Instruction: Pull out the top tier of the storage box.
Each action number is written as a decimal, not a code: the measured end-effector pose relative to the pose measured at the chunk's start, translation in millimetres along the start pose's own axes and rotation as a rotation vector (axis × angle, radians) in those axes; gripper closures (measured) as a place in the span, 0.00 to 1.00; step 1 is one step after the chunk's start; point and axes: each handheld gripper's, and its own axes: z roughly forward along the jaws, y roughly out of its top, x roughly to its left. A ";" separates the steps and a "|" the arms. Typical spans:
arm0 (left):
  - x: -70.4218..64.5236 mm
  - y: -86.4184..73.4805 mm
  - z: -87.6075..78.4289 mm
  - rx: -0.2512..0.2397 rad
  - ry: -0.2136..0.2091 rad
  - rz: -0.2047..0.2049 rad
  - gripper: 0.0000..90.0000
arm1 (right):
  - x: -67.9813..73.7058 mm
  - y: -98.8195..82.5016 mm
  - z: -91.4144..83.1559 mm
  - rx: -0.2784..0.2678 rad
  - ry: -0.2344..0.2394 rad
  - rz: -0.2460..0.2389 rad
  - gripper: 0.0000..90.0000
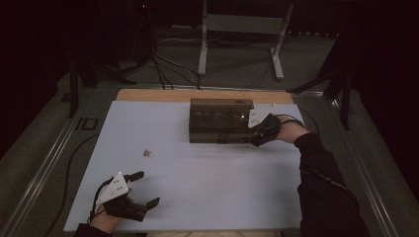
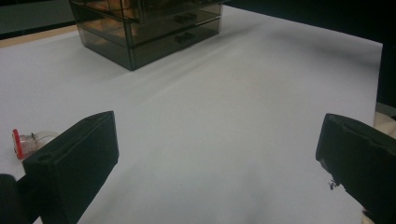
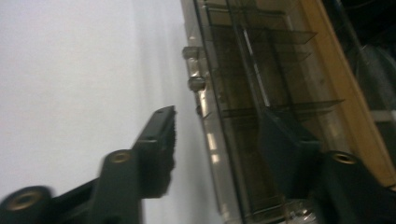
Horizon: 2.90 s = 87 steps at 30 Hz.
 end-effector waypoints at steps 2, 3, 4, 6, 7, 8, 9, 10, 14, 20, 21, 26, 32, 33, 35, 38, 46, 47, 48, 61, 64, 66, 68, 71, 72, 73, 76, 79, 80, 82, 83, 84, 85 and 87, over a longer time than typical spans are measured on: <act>0.0 0.1 -0.3 -0.001 0.000 0.001 0.00 | -3.0 -0.6 2.0 -0.009 -0.002 -0.013 0.61; 0.1 0.2 -0.4 -0.001 0.000 0.001 0.00 | -5.0 -0.7 3.4 -0.005 0.001 -0.025 0.64; 0.0 0.1 -0.3 -0.001 0.001 0.001 0.00 | -6.8 -0.5 4.4 -0.001 0.014 -0.028 0.67; -0.1 -0.1 0.0 0.001 0.000 -0.001 0.00 | -11.3 -0.6 7.6 -0.004 0.054 -0.043 0.72; 0.0 -0.1 0.0 0.000 0.000 -0.001 0.00 | -12.2 -0.4 9.3 0.004 0.062 -0.054 0.73; 0.0 0.0 -0.2 -0.001 0.000 -0.001 0.00 | -13.6 -0.1 11.1 0.020 0.066 -0.060 0.75; 0.1 0.0 -0.2 -0.001 0.000 -0.001 0.00 | -15.3 0.2 13.1 0.031 0.070 -0.059 0.76; 0.0 -0.1 -0.1 -0.001 0.000 -0.002 0.00 | -16.5 0.7 14.9 0.043 0.079 -0.057 0.78; 0.0 0.1 -0.3 -0.001 0.000 0.000 0.00 | -23.5 4.1 21.9 0.081 0.119 -0.053 0.86; -0.1 0.0 -0.3 0.000 -0.001 0.002 0.00 | -24.7 10.8 33.7 0.149 0.177 -0.068 0.91; -0.1 -0.1 -0.3 0.000 -0.001 0.002 0.00 | -25.8 12.0 33.8 0.147 0.182 -0.064 0.93; 0.0 0.0 -0.4 0.001 -0.002 0.005 0.00 | -27.8 14.6 34.2 0.158 0.204 -0.050 0.95; 0.1 -0.1 -0.6 0.001 -0.001 0.005 0.00 | -26.3 16.6 33.8 0.166 0.240 -0.047 0.97; 0.0 -0.1 -0.5 0.001 -0.001 0.004 0.00 | -25.4 16.6 33.5 0.165 0.245 -0.045 0.97; 0.0 0.0 -0.7 0.001 -0.001 0.006 0.00 | -24.0 16.2 32.7 0.165 0.249 -0.048 0.97; -0.1 -0.1 -0.5 0.003 -0.001 0.006 0.00 | -21.1 14.7 31.3 0.161 0.262 -0.043 0.98; -0.1 0.0 -0.5 0.002 0.000 0.005 0.00 | -8.3 13.4 26.1 0.159 0.285 -0.049 0.98; -0.1 0.1 -0.5 0.003 0.000 0.006 0.00 | -6.1 13.3 25.7 0.159 0.288 -0.054 0.98; -0.2 0.1 -0.4 0.003 0.001 0.007 0.00 | -4.3 13.2 25.1 0.158 0.291 -0.050 0.98; -0.4 -0.1 -0.1 0.005 0.001 0.006 0.00 | 9.5 7.5 20.7 0.130 0.298 -0.058 0.98; -0.3 0.0 -0.1 0.003 0.001 0.004 0.00 | 10.8 7.4 20.6 0.130 0.290 -0.063 0.98; -0.3 -0.1 0.0 0.004 0.001 0.004 0.00 | 11.1 7.1 20.5 0.127 0.286 -0.060 0.98; -0.3 -0.2 0.2 0.005 0.001 0.004 0.00 | 11.2 6.6 20.3 0.124 0.283 -0.059 0.98; -0.5 0.0 0.2 0.006 0.000 0.008 0.00 | 11.3 6.0 20.5 0.122 0.282 -0.052 0.97; -0.6 -0.1 0.3 0.006 0.000 0.008 0.00 | 11.7 6.2 20.5 0.124 0.279 -0.053 0.97; -0.5 -0.3 0.3 0.006 0.000 0.006 0.00 | 12.1 6.4 20.5 0.126 0.278 -0.052 0.97; -0.3 0.1 -0.2 0.004 0.001 0.008 0.00 | 12.3 7.4 19.3 0.130 0.273 -0.053 0.96; -0.5 -0.2 0.3 0.006 0.001 0.006 0.00 | 12.4 8.5 16.3 0.124 0.253 -0.048 0.91; -0.4 -0.1 0.1 0.004 0.002 0.006 0.00 | 12.6 8.9 15.1 0.119 0.242 -0.046 0.88; -0.3 0.0 0.0 0.005 0.002 0.006 0.00 | 13.0 9.6 12.4 0.107 0.213 -0.034 0.83; -0.5 -0.1 0.1 0.005 0.002 0.006 0.00 | 12.6 10.3 11.0 0.106 0.205 -0.020 0.81; -0.5 -0.2 0.2 0.005 0.001 0.006 0.00 | 12.4 11.0 9.4 0.105 0.195 -0.005 0.79; -0.5 -0.1 0.1 0.006 0.001 0.008 0.00 | 11.8 11.7 7.7 0.100 0.188 0.007 0.78; -0.6 -0.1 0.1 0.006 0.003 0.010 0.00 | 11.1 13.5 3.8 0.088 0.178 0.042 0.74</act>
